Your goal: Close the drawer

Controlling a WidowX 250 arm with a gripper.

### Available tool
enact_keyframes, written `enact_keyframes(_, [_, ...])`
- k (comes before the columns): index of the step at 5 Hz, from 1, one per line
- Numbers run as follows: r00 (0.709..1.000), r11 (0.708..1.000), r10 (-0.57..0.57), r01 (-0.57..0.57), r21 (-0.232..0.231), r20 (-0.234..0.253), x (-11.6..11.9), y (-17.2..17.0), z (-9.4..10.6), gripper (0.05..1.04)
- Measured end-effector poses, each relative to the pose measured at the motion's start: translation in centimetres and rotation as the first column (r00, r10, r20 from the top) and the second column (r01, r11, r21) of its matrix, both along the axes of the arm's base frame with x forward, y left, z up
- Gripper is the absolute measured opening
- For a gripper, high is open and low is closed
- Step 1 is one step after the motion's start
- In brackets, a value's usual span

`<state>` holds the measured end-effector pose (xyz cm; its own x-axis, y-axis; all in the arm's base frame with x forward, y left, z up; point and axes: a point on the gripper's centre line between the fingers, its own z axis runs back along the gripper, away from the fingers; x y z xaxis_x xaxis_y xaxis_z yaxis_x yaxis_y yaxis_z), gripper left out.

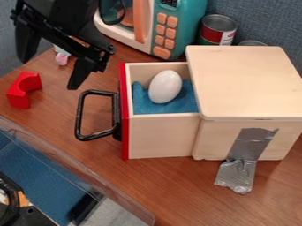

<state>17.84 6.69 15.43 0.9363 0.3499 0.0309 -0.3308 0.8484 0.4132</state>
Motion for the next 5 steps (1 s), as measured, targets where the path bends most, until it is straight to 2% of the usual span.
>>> enact_keyframes(1, [1.0,1.0,-0.008,0.008,0.006,-0.013,-0.1,0.1,-0.5,1.0])
enact_keyframes(2, [0.998,0.996,-0.069,0.068,0.065,0.011,-1.2,1.8,-2.1,1.0])
enact_keyframes(3, [0.978,0.977,-0.204,0.201,0.073,0.039,-1.7,3.8,-3.9,1.0])
enact_keyframes(4, [0.926,0.93,-0.368,0.366,0.039,0.087,-1.9,5.3,-4.7,1.0])
enact_keyframes(5, [0.809,0.809,-0.573,0.584,-0.068,0.132,-2.2,7.0,-5.8,1.0])
